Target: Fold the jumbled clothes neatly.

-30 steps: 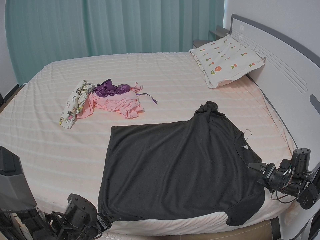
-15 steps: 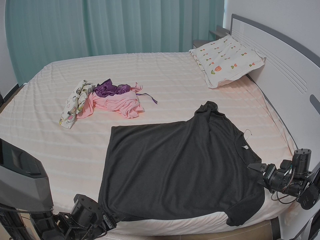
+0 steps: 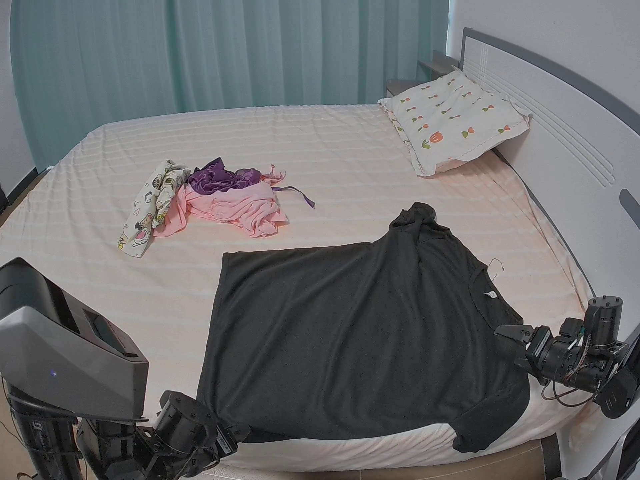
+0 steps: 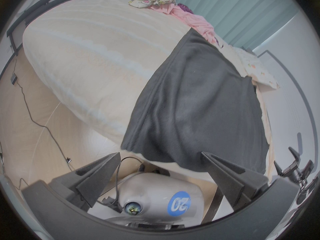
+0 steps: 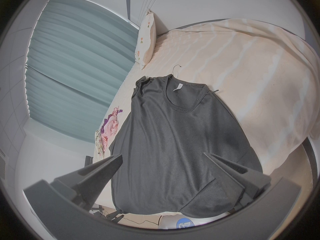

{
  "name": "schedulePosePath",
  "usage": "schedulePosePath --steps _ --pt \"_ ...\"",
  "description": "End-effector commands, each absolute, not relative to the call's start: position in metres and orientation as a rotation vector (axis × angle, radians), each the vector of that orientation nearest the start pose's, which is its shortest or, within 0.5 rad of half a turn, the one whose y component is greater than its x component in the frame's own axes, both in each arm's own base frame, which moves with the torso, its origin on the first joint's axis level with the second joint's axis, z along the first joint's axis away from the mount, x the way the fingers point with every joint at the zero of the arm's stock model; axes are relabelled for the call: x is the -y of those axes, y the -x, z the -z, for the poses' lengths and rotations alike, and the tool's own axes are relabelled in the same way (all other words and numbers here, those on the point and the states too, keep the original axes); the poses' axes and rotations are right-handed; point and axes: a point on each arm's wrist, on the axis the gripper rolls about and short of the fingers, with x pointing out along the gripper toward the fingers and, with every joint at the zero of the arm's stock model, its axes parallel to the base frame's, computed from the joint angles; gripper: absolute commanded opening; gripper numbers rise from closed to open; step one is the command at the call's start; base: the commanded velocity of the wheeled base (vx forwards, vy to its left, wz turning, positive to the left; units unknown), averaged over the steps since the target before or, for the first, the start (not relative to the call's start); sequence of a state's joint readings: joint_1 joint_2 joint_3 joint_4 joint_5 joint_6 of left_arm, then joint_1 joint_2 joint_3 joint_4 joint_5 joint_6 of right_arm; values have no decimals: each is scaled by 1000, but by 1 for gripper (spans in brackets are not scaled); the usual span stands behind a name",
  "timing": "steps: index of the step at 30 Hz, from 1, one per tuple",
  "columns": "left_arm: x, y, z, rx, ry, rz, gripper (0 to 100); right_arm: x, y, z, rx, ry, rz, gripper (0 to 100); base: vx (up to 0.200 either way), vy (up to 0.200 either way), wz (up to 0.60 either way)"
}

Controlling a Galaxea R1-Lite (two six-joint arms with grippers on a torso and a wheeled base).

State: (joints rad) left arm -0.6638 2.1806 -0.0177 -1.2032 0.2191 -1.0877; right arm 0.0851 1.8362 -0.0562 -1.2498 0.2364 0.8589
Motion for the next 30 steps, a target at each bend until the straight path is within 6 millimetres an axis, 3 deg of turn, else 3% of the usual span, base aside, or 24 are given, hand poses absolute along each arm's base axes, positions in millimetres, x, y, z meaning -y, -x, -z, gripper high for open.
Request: schedulePosePath --steps 1,10,18,19,30 --pt "109 -164 25 -920 625 -137 100 -23 -203 -51 -641 -874 -80 100 0 0 0" --pt "109 -172 35 -893 653 -145 100 -23 -203 -51 -643 -874 -80 100 0 0 0" --pt "109 -174 31 -869 680 -137 100 -23 -203 -51 -644 -879 -98 100 0 0 0" --pt "109 -174 31 -868 680 -136 0 -23 -203 -51 -644 -879 -98 100 0 0 0" --pt "107 -167 20 -880 691 -151 0 -21 -204 -47 -660 -881 -78 100 0 0 0"
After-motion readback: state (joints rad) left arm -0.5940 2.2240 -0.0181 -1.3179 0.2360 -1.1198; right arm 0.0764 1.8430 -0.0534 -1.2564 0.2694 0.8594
